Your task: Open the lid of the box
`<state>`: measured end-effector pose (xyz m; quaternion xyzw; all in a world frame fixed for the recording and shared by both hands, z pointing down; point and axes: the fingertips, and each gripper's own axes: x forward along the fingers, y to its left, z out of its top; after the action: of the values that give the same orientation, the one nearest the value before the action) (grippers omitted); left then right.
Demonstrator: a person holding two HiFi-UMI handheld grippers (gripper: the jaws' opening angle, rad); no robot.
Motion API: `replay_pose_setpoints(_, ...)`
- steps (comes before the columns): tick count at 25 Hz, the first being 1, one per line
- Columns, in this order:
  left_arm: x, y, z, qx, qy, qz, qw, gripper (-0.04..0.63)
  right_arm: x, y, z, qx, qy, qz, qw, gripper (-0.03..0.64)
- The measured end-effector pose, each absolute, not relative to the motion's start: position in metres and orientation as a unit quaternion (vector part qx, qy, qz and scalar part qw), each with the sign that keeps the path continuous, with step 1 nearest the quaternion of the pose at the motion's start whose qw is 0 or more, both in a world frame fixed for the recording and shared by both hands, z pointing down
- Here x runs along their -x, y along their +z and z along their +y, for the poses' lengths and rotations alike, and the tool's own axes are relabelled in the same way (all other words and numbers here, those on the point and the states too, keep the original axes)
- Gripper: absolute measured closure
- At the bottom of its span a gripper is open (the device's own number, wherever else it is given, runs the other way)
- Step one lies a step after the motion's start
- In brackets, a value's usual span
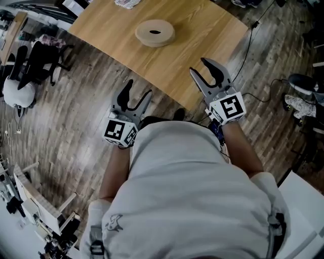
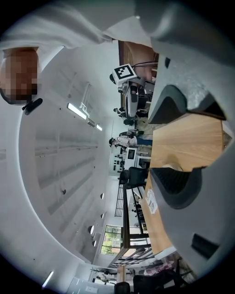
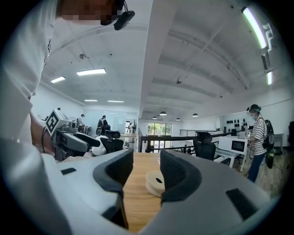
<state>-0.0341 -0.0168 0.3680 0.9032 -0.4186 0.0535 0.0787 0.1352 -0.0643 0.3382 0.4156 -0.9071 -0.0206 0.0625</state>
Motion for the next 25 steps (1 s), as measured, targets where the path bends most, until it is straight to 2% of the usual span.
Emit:
replay_pose_setpoints(14, 0.018, 0.387, -0.081, -0.942, 0.082, -0.318, 0.068, 0.299, -0.14, 0.352, -0.101, -0.471, 0.001, -0.879, 0.076, 0.426)
replay_pose_setpoints(25, 0.043, 0.404, -0.184, -0.962, 0.12, -0.233, 0.081, 0.291, -0.108, 0.369, -0.176, -0.515, 0.03, -0.851, 0.098, 0.422)
